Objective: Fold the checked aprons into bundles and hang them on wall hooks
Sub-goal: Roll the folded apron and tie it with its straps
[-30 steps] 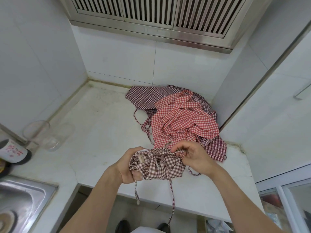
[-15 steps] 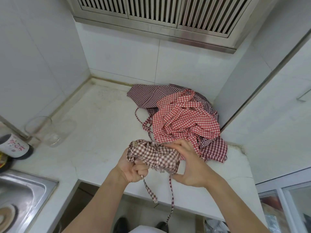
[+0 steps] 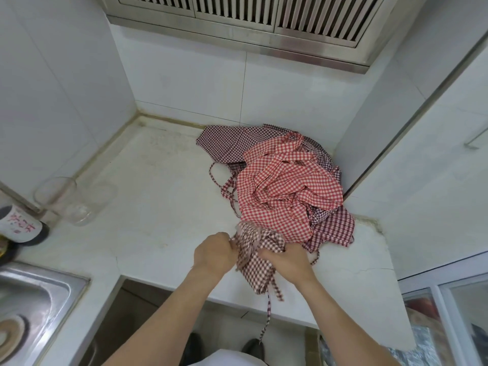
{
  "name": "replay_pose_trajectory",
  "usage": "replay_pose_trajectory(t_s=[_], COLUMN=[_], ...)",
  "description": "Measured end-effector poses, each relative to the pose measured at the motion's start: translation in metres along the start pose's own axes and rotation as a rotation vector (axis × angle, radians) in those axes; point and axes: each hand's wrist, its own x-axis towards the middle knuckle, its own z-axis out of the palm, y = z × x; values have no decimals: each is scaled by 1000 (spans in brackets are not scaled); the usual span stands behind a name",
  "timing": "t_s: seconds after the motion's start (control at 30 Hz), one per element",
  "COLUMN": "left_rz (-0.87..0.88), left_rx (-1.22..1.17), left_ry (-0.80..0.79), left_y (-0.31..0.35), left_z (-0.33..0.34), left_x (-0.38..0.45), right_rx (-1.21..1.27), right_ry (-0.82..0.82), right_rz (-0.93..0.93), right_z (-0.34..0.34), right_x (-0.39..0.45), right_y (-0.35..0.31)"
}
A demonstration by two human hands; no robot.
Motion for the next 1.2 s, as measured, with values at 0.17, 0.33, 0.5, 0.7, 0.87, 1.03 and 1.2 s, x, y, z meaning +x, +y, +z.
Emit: replay_pose_trajectory(t_s=[0.17, 0.33, 0.5, 0.7, 0.87, 1.03, 1.2], left_rz=[251, 390, 389, 348, 309, 418, 433], left_rx=[323, 505, 483, 539, 579, 540, 399], left_ry=[-19, -176, -125, -25, -79, -65, -272], left_y=[0, -9, -5, 0, 19, 30, 18], left_z=[17, 34, 34, 24, 30, 20, 3], left_x=[-9, -9, -3, 7, 10, 10, 13], right_rx=[-5, 43, 121, -482, -402, -44, 29], right_ry=[-152, -188, -234, -190, 39, -19, -75], right_rz=[278, 460, 353, -33, -352, -521, -407], right_z=[14, 26, 22, -4, 8, 18, 13], right_x=[2, 4, 6, 9, 9, 3, 6], right_y=[16, 20, 13, 14, 11, 9, 2])
